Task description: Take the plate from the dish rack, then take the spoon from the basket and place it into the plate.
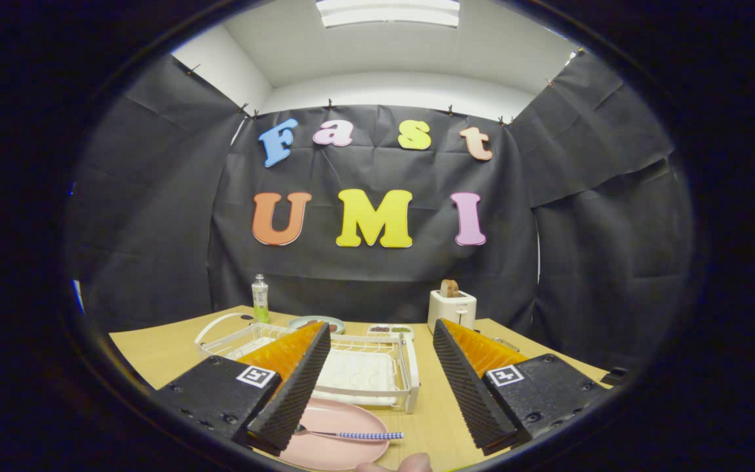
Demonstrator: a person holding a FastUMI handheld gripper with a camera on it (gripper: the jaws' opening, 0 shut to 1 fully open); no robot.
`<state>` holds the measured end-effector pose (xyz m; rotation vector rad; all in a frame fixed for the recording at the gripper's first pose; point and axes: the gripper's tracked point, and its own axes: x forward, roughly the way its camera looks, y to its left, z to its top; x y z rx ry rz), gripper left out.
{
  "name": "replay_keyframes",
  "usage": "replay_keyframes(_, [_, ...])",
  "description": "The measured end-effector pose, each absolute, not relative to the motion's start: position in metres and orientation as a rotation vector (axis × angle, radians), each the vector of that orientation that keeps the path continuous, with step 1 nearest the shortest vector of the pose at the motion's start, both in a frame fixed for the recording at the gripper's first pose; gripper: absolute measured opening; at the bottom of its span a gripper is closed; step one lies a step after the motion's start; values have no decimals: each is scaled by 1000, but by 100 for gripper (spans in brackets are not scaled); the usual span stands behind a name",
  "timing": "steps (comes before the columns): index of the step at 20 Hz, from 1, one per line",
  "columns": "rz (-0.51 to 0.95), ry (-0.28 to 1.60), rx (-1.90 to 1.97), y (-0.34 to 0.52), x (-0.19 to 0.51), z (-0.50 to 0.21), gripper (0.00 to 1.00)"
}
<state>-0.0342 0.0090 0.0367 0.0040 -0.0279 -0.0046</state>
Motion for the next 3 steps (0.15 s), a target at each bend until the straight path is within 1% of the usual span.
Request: replay_keyframes(3, [-6, -29, 2, 10, -34, 36, 100])
